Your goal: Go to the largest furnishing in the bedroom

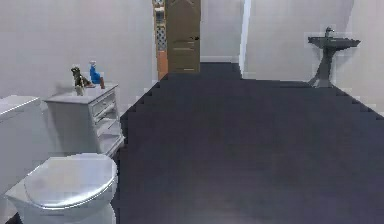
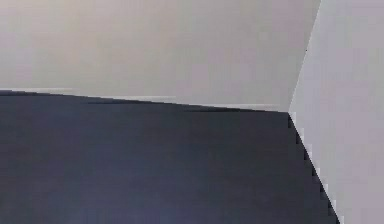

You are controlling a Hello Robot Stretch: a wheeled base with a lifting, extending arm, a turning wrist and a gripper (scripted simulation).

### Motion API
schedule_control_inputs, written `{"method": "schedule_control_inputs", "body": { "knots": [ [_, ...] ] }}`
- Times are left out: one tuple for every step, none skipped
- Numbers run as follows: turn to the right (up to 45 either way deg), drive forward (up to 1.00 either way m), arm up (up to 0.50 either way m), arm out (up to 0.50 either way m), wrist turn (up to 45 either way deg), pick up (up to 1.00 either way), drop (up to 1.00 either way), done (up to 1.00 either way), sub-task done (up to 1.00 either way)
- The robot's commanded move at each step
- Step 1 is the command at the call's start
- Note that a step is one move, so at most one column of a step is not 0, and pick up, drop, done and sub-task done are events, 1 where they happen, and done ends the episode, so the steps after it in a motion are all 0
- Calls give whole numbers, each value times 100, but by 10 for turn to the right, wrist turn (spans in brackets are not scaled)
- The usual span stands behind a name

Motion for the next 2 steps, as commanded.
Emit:
{"method": "schedule_control_inputs", "body": {
  "knots": [
    [-30, 0, 0, 0, 0, 0, 0, 0, 0],
    [0, 100, 0, 0, 0, 0, 0, 0, 0]
  ]
}}
